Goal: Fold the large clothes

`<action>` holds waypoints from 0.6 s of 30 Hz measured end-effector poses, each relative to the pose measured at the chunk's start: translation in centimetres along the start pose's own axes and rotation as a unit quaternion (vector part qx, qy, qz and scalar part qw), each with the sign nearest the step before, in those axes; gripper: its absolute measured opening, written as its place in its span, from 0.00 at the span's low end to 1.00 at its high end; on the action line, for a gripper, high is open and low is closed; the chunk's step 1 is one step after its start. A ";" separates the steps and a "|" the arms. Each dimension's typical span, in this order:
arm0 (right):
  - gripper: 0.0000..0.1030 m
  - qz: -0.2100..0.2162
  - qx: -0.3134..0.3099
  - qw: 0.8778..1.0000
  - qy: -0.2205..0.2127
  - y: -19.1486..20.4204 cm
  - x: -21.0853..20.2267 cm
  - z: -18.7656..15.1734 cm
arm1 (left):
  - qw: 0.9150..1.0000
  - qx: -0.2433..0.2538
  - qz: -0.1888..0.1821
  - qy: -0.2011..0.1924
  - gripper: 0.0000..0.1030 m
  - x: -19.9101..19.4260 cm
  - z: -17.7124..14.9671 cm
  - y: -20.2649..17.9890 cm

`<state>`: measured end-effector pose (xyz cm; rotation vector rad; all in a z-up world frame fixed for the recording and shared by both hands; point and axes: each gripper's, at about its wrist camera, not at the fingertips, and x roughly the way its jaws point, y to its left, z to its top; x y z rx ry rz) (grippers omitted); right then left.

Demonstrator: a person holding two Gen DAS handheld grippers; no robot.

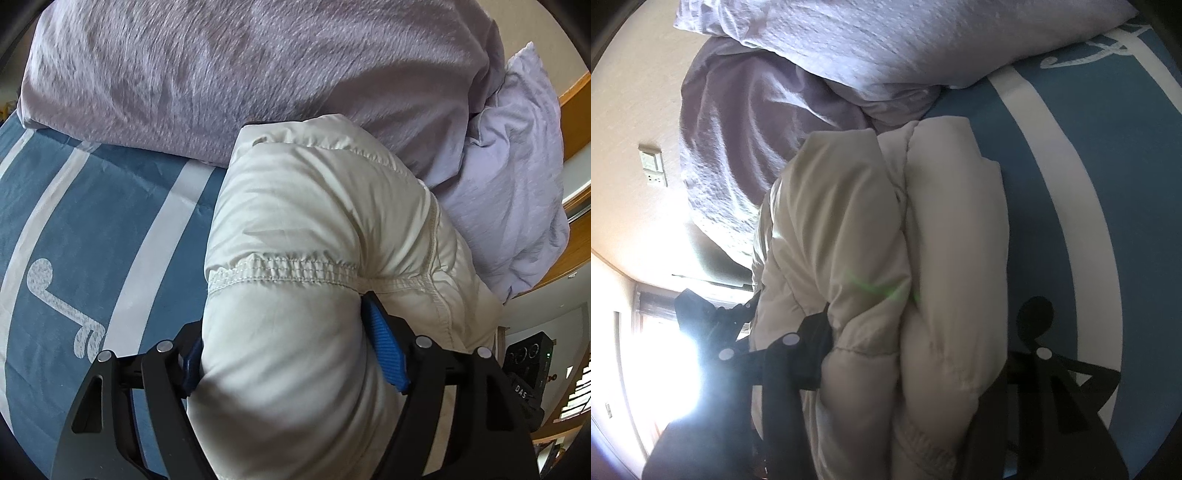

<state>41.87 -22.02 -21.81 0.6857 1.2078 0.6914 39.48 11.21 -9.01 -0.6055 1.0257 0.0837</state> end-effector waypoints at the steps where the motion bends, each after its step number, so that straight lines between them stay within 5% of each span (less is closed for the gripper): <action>1: 0.46 -0.003 0.000 1.000 0.000 0.1 0.0 0.0 | 1.000 0.001 0.002 -0.001 0.74 0.0 0.0 0.0; 18: 0.48 -0.030 -0.010 1.000 -0.003 1.1 0.2 0.0 | 1.000 -0.011 0.004 -0.002 0.77 0.8 -0.4 0.1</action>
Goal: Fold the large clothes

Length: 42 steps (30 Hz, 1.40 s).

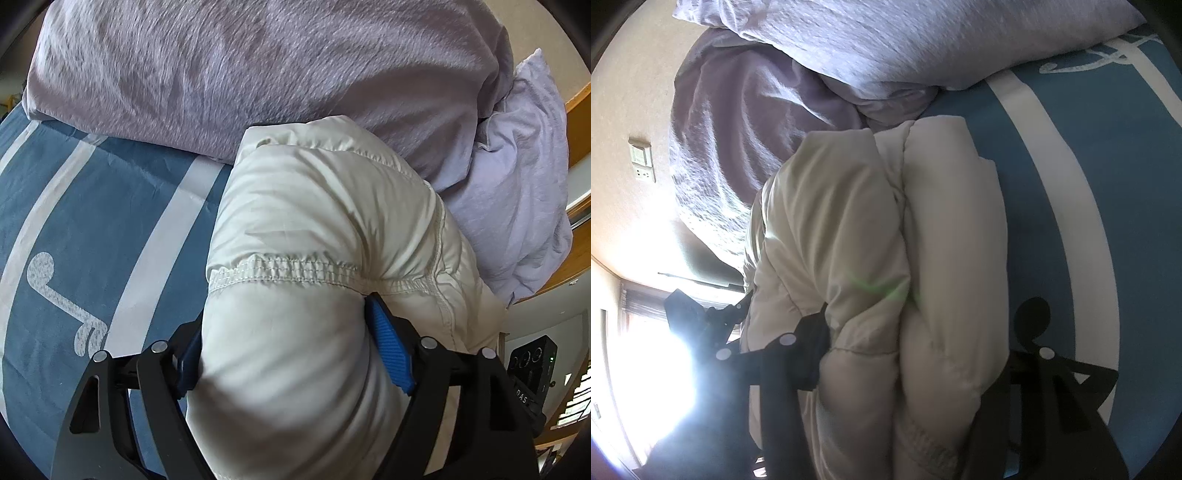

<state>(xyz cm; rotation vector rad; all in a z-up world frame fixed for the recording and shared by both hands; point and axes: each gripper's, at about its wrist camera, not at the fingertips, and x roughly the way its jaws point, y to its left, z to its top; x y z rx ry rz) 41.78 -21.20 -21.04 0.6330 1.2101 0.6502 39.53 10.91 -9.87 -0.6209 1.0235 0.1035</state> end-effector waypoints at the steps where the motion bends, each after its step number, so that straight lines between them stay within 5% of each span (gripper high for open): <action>1: 0.48 -0.001 0.001 1.000 0.001 0.0 0.0 0.0 | 1.000 0.000 0.002 0.000 0.77 0.0 0.1 -0.1; 42: 0.52 0.002 0.017 1.000 0.008 -0.7 1.1 0.1 | 1.000 0.008 0.015 0.000 0.79 0.7 0.2 -1.7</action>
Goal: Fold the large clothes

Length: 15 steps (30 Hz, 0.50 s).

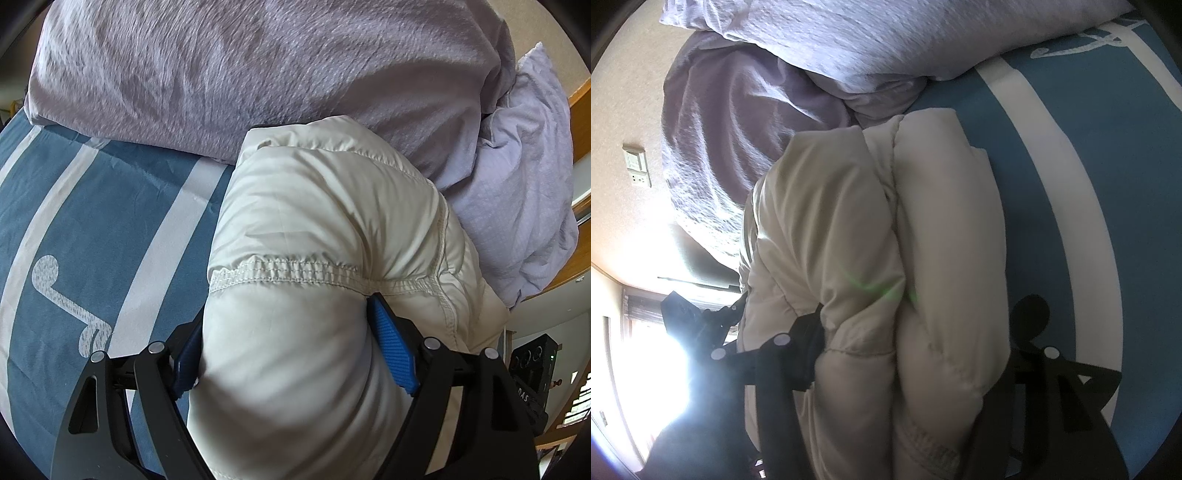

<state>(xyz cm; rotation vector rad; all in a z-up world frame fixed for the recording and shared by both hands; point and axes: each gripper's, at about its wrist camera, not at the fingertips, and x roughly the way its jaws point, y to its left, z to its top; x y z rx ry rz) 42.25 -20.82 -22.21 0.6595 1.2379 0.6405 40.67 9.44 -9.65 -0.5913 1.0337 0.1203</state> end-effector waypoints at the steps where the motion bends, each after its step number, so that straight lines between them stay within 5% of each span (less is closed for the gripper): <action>1: 0.52 0.001 0.001 1.000 0.000 -0.1 0.1 0.0 | 1.000 0.001 0.000 -0.001 0.79 0.0 0.0 0.0; 15: 0.53 0.004 0.006 1.000 0.002 -0.3 0.3 0.3 | 0.999 0.011 -0.001 -0.034 0.80 -0.3 -1.2 -0.3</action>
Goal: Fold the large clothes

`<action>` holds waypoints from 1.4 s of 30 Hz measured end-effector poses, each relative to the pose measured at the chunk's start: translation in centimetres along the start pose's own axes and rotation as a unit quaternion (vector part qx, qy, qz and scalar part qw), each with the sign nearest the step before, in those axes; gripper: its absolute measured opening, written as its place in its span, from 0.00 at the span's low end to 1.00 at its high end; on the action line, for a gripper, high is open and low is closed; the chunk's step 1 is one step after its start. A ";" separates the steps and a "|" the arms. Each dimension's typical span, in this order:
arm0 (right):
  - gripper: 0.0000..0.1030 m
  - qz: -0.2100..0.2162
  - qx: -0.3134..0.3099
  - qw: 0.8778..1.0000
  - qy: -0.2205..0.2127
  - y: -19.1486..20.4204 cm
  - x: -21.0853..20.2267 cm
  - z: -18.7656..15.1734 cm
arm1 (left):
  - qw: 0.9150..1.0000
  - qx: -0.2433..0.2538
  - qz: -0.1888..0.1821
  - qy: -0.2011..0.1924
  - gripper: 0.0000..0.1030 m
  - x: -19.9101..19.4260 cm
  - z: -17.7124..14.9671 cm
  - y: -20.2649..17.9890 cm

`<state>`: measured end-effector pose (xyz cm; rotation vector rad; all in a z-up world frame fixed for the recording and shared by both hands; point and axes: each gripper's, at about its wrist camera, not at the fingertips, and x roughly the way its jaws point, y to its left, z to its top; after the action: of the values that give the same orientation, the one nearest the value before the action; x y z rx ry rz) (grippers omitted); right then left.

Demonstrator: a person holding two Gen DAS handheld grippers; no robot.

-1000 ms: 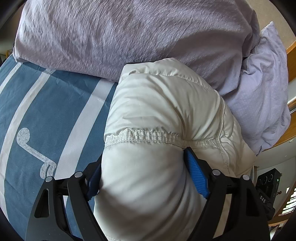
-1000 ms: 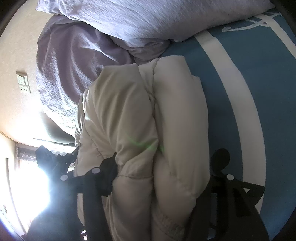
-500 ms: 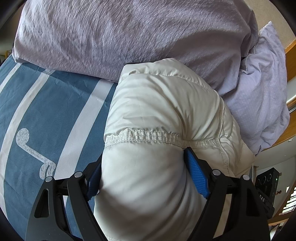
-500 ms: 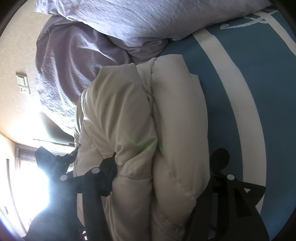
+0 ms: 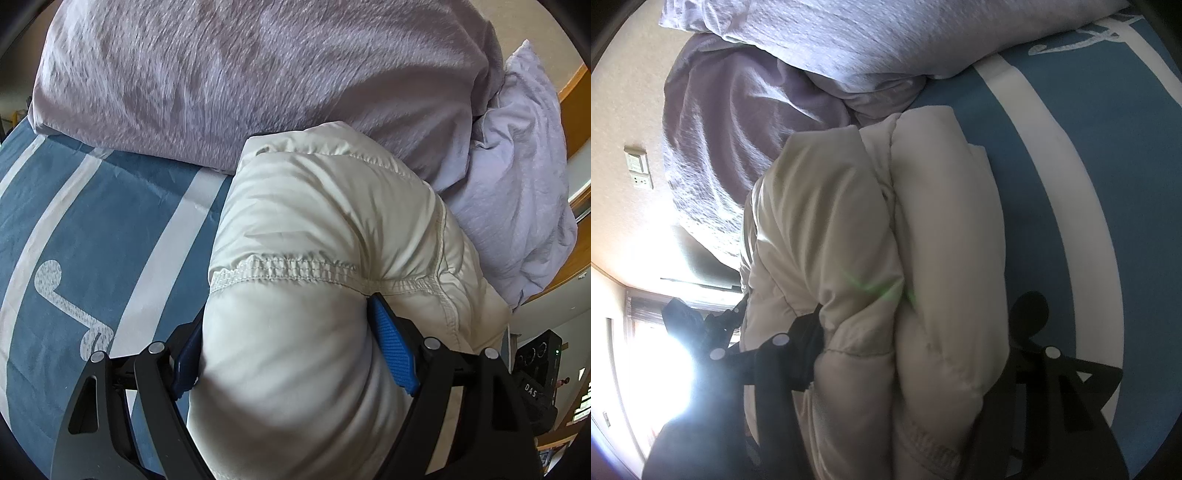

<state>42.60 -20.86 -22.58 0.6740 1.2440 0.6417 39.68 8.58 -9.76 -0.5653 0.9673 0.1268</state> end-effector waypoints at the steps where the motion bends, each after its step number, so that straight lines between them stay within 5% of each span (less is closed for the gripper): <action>1: 0.53 -0.001 0.001 1.000 0.001 0.0 0.1 0.0 | 1.000 0.000 -0.002 -0.002 0.80 0.0 -0.1 0.0; 19: 0.57 0.000 0.017 1.000 -0.016 -0.6 -0.5 -1.0 | 1.000 0.015 -0.006 0.002 0.81 0.1 0.5 -0.2; 23: 0.64 -0.057 -0.012 0.998 -0.032 0.9 -2.0 -1.6 | 1.000 0.019 0.013 -0.007 0.81 -1.3 0.7 -0.8; 30: 0.68 -0.165 -0.103 0.977 -0.085 4.9 -4.6 -3.1 | 0.990 0.102 0.060 -0.074 0.81 -4.9 -0.6 -4.1; 34: 0.72 -0.236 -0.129 0.948 -0.169 6.8 -7.0 -3.8 | 0.986 0.124 0.062 -0.090 0.84 -5.7 -0.8 -5.5; 38: 0.71 -0.223 -0.175 0.942 -0.179 8.9 -6.9 -3.7 | 0.985 0.140 0.069 -0.077 0.84 -4.5 -0.9 -6.2; 42: 0.58 -0.212 -0.218 0.937 -0.173 10.4 -5.6 -4.4 | 0.978 0.167 0.093 -0.080 0.85 -3.2 -2.0 -7.0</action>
<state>36.43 -17.84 -12.01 0.1250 0.8382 0.3944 38.75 2.06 -5.26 -0.1532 0.8593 0.1700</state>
